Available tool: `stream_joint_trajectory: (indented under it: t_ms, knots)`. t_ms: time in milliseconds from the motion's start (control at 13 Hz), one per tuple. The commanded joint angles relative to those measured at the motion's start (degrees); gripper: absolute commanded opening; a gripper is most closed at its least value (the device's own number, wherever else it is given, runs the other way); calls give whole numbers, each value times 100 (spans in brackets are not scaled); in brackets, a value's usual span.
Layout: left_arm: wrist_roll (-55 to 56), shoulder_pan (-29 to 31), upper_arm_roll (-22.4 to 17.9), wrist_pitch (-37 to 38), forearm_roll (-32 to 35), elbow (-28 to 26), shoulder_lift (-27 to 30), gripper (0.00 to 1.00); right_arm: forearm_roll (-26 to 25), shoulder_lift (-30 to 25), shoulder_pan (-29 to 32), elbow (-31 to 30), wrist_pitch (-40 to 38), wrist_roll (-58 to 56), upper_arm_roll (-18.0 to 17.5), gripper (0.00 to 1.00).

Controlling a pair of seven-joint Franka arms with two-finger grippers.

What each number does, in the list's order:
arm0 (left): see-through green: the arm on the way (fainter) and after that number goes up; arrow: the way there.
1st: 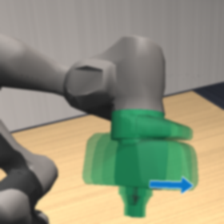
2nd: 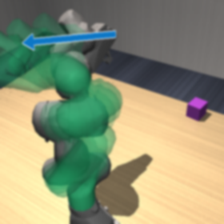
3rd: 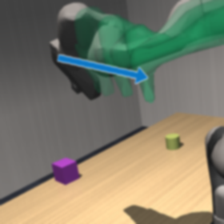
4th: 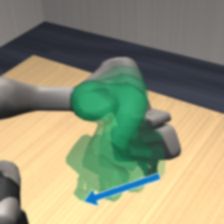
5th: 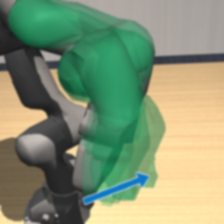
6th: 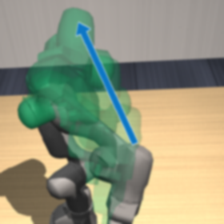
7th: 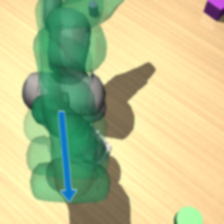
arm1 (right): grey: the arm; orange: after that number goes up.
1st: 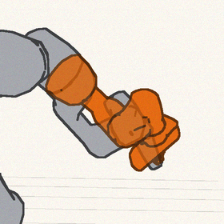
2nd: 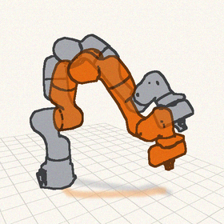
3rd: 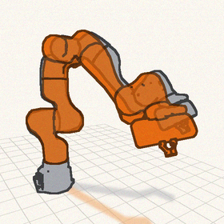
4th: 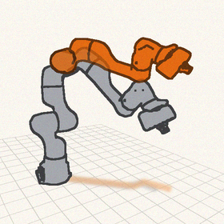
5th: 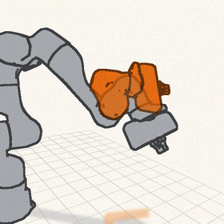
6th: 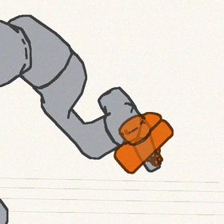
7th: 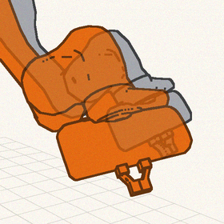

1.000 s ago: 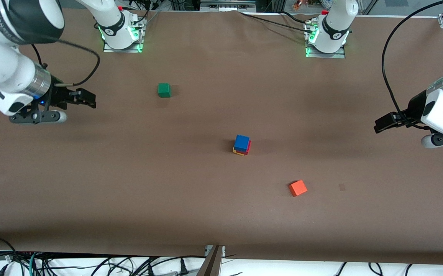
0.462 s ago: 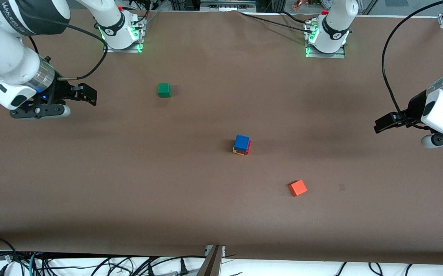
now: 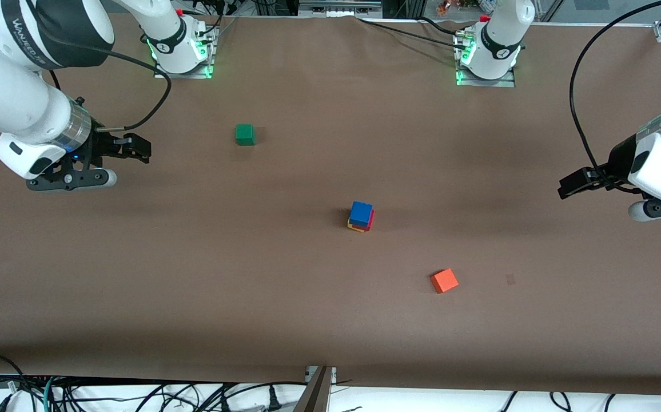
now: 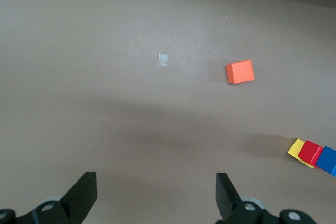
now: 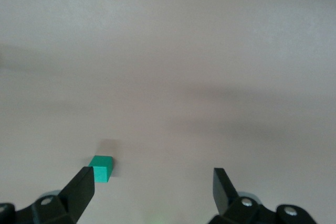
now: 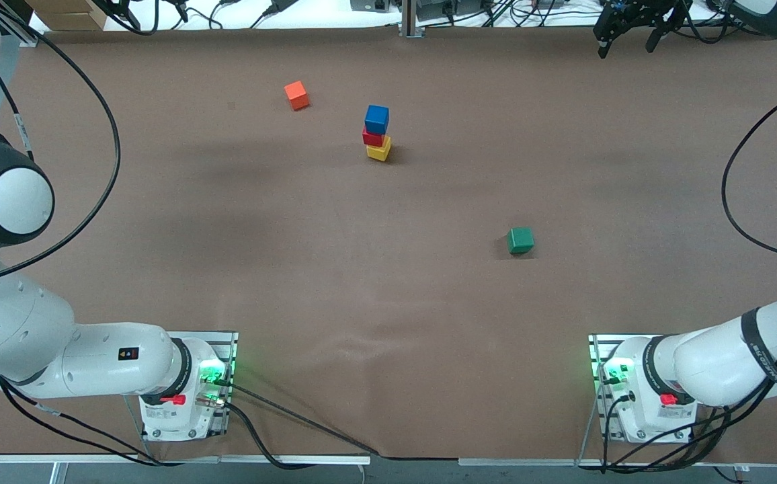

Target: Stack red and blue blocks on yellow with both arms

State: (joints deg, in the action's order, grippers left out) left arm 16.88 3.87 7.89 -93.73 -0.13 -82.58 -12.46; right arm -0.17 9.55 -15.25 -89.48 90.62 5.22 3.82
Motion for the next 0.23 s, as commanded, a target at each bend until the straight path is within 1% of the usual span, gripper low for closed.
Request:
stream_joint_trajectory:
  t_ms: [0,154]
  knots:
    - [52,-18,-6,13,-23,40,33,100,35,-76,31,-122,-44,-162,31,100]
    - [52,-18,-6,13,-23,40,24,100,35,-67,31,-95,-44,-171,40,100]
